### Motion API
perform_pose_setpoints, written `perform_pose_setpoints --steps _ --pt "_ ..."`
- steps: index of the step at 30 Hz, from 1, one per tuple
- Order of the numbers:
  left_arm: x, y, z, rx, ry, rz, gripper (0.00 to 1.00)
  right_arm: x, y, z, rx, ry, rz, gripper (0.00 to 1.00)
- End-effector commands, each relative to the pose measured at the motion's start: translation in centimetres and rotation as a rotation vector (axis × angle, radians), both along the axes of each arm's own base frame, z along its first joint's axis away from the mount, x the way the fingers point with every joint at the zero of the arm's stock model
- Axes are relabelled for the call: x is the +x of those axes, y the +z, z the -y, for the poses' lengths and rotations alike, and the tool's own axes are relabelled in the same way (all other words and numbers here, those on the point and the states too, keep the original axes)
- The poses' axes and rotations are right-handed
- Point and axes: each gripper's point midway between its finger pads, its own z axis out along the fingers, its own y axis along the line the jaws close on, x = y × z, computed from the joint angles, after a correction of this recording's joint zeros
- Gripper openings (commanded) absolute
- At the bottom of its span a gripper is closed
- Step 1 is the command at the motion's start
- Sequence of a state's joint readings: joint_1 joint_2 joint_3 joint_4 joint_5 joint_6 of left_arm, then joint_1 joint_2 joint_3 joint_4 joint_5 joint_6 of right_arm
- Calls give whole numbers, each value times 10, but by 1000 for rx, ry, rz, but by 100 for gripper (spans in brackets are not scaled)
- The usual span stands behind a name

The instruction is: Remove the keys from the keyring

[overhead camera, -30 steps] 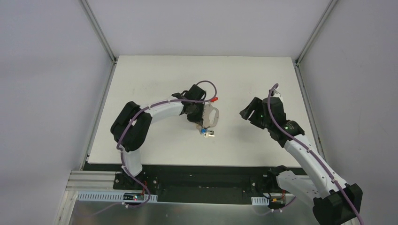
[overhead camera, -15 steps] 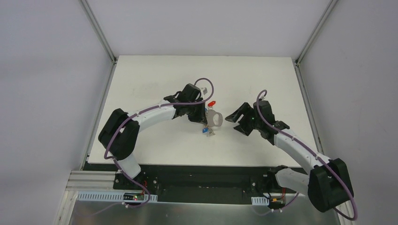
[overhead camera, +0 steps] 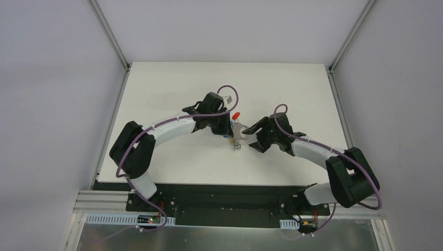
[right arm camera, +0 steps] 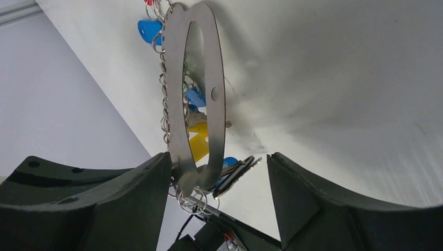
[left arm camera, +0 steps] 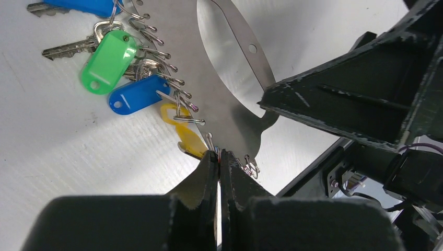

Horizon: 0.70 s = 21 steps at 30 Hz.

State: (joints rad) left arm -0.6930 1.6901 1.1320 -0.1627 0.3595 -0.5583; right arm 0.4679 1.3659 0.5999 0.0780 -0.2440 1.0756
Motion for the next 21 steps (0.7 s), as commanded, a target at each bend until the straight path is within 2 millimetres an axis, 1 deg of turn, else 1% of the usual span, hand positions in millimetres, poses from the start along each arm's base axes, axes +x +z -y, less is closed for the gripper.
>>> perform_pose_setpoints --steps 1,3,4,5,7,9,10,12,15,16,18,20,21 --pt "1 19 11 -78 -21 32 0 19 14 -19 96 -53 29 73" --pt "-1 18 12 -83 -29 26 0 26 13 -23 111 -62 34 69" --pt "-2 18 12 -85 -29 22 0 30 13 -26 120 -62 39 63" --pt "-2 17 12 -87 -31 20 0 34 15 -29 131 -57 48 53" --pt "-7 15 10 -87 -36 14 0 41 19 -34 141 -45 72 25" --pt "-11 13 7 -87 -43 20 0 45 23 -35 122 -22 110 4" --pt "-14 14 4 -85 -46 27 0 45 25 -34 102 -12 120 0" --pt "-19 20 -5 -89 -47 68 17 45 30 -30 50 16 149 0" --pt "-26 32 -22 -87 -35 152 47 43 46 -24 -26 68 211 0" --pt "-29 37 -28 -87 -39 184 54 42 52 -22 -53 86 235 0" --pt "-34 49 -37 -90 -48 246 66 35 58 -14 -134 118 251 0" --pt "-40 60 -45 -95 -61 300 74 31 73 -10 -205 153 303 0" --pt "-42 67 -47 -103 -70 329 76 29 81 -8 -240 166 331 0"
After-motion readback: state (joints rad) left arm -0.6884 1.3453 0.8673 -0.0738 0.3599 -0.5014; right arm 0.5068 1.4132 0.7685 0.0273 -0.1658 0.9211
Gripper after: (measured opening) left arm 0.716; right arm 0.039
